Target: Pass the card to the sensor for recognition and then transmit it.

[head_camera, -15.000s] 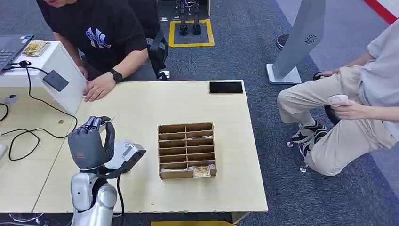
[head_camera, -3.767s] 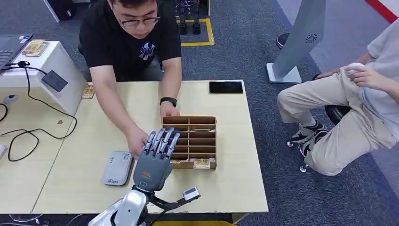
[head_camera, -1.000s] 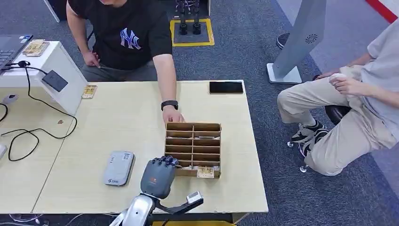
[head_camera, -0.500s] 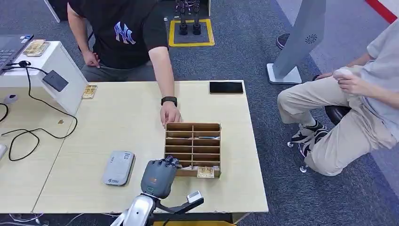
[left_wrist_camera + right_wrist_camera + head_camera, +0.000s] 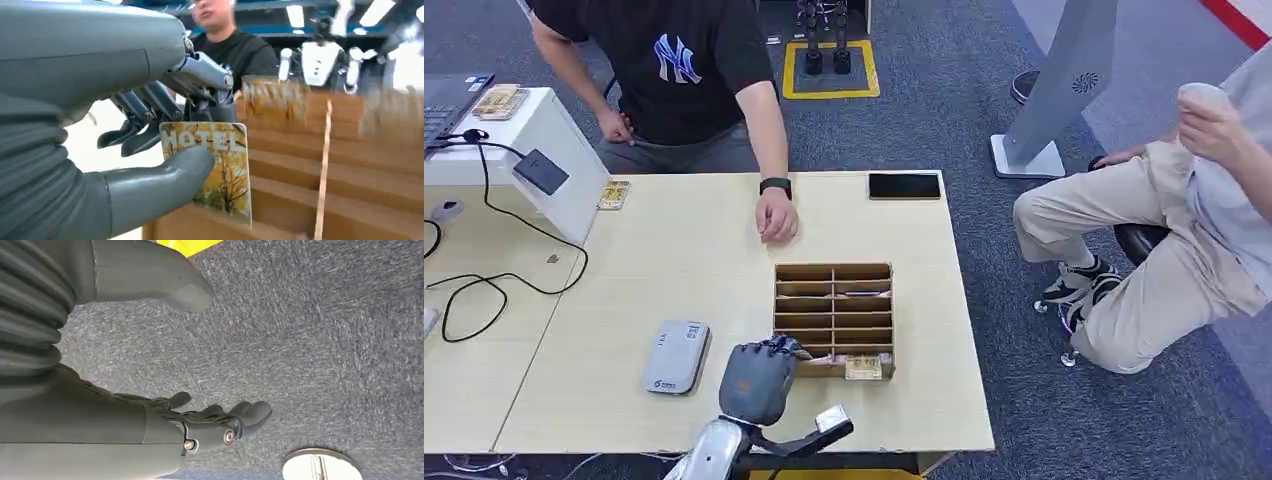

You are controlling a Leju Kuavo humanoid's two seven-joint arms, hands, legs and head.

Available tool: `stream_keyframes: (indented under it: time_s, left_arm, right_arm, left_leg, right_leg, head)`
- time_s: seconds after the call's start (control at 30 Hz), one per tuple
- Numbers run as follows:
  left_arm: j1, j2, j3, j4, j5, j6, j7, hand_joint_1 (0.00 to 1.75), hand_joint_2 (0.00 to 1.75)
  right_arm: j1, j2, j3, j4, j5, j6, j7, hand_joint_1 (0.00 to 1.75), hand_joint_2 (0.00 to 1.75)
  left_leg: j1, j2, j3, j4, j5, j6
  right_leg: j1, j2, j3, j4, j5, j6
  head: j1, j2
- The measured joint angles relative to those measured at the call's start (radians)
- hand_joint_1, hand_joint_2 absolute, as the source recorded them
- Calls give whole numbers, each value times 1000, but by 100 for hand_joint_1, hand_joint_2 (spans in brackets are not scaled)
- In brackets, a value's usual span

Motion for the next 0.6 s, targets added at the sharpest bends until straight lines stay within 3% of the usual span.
stream_keyframes:
  time_s: [0.1,0.23,0.4,0.6]
  left_arm:
    - [14,-22,45,-45,194,51,-103,175,175]
    - [11,-52,120,-145,453,26,-212,175,175]
    - [-34,-63,177,-253,583,-29,-260,175,175]
    - [-140,-60,229,-267,731,-46,-301,175,175]
  right_arm:
    - [0,0,0,2,-10,-9,-5,0,175]
    - [0,4,-4,2,-23,-29,-8,0,175]
    - [-2,11,-6,2,-34,-41,-25,0,175]
    - [-13,11,-8,2,-37,-47,-40,0,175]
  left_leg:
    - [0,0,0,0,0,0]
    - [0,0,0,0,0,0]
    - [0,0,0,0,0,0]
    - [0,0,0,0,1,0]
  right_leg:
    - [0,0,0,0,0,0]
    - [0,0,0,0,0,0]
    - [0,0,0,0,0,0]
    - [0,0,0,0,1,0]
  head:
    - [0,0]
    - [0,0]
    - [0,0]
    - [0,0]
